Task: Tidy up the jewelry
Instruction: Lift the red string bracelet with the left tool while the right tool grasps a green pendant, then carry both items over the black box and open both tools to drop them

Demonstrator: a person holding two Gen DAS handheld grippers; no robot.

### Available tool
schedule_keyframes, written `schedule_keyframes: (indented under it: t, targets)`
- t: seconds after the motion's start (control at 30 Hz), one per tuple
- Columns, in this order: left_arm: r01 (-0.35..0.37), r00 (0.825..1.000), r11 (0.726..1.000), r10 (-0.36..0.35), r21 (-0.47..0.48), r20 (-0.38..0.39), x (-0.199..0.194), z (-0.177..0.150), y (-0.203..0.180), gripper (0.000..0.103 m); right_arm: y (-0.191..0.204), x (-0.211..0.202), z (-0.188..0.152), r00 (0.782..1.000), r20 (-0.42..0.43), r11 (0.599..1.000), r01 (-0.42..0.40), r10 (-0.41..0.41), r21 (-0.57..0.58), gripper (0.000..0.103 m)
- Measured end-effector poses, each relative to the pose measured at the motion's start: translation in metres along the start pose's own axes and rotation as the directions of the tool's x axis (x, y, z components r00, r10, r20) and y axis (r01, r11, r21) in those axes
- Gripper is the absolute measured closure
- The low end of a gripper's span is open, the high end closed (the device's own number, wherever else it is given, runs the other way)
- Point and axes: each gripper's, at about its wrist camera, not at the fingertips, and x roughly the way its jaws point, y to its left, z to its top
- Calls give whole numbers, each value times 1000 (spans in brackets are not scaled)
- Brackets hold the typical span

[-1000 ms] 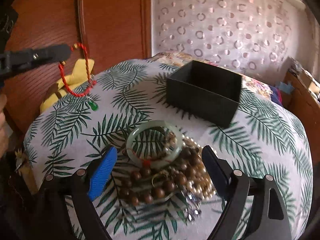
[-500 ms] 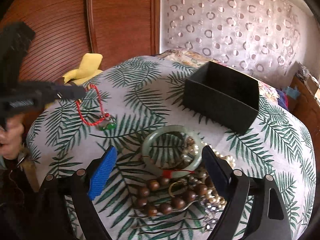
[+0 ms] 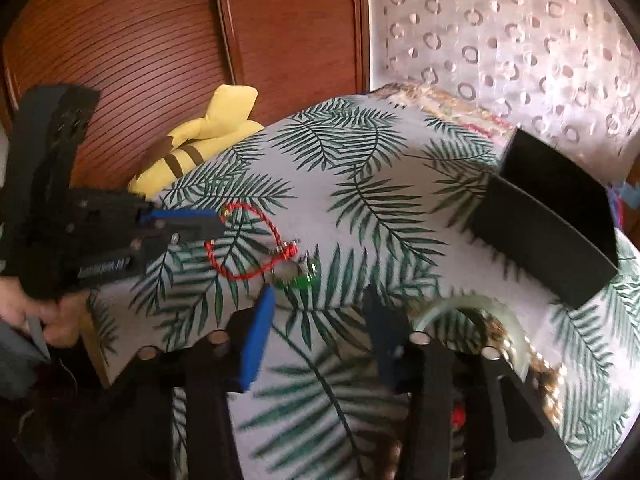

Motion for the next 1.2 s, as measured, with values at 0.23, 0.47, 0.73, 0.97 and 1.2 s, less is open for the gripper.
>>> schedule_keyframes:
  t: [0.23,0.47,0.73,0.97,1.2]
  targets:
    - [-1,1000,1000,1,-1,4,0,-2,-2,97,4,29,15,998,-60,999,16,-14,28,70]
    - [-14,1000,1000,14,-11,18,-3,0,3,97,7,24,11,998,-61,1000,3,-3,1,87]
    - [-21,998,999,22,-24,59,-12,1,3,97,-13,3,9,998,-9,998,55,-55,23,88]
    - [1,999,1000,-1,1,51,-8,2,-10,97,-18,-14,6,999,38,999,27,-29,41,94]
    - [15,999,999,-17,34,39,-3,0,-24,97,-12,-12,8,997,46,998,54,-55,20,94]
